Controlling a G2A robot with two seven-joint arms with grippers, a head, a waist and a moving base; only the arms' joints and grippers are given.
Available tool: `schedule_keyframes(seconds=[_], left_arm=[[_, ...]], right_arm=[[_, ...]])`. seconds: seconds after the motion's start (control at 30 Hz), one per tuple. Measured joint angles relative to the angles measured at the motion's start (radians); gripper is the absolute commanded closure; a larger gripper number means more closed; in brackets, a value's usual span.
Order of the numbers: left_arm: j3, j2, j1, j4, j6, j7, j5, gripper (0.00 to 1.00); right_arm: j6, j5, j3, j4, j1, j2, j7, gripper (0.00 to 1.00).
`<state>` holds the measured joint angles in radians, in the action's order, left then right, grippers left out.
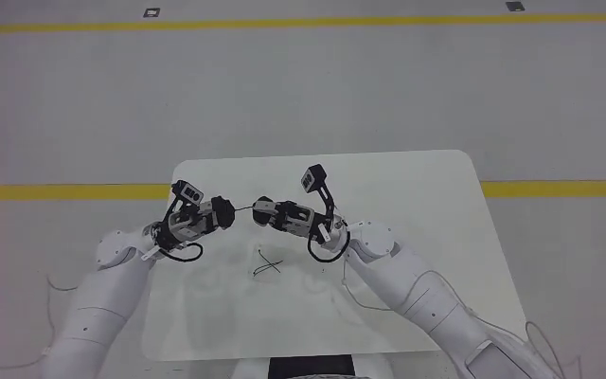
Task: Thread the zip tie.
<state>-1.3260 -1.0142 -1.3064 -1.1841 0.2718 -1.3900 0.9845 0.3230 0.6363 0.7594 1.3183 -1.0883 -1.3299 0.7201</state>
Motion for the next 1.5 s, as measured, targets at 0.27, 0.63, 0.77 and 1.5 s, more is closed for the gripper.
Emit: schedule_keyframes(seconds=[0.27, 0.63, 0.77, 1.5], left_arm=[[0.005, 0.007, -0.004, -0.014, 0.024, 0.0, -0.011, 0.0], [0.029, 0.022, 0.006, -0.056, -0.029, -0.003, -0.096, 0.0], [0.08, 0.049, 0.006, -0.108, -0.077, 0.0, -0.059, 0.0], [0.136, 0.076, 0.012, -0.131, -0.081, 0.011, -0.025, 0.12]], right_arm=[[-0.002, 0.001, 0.003, -0.002, -0.001, -0.004, 0.005, 1.0], [-0.023, 0.113, 0.046, -0.007, -0.034, -0.002, 0.084, 1.0], [-0.04, 0.107, 0.042, -0.016, -0.026, -0.006, 0.119, 1.0], [-0.09, 0.083, 0.047, -0.008, -0.042, -0.012, 0.131, 1.0]])
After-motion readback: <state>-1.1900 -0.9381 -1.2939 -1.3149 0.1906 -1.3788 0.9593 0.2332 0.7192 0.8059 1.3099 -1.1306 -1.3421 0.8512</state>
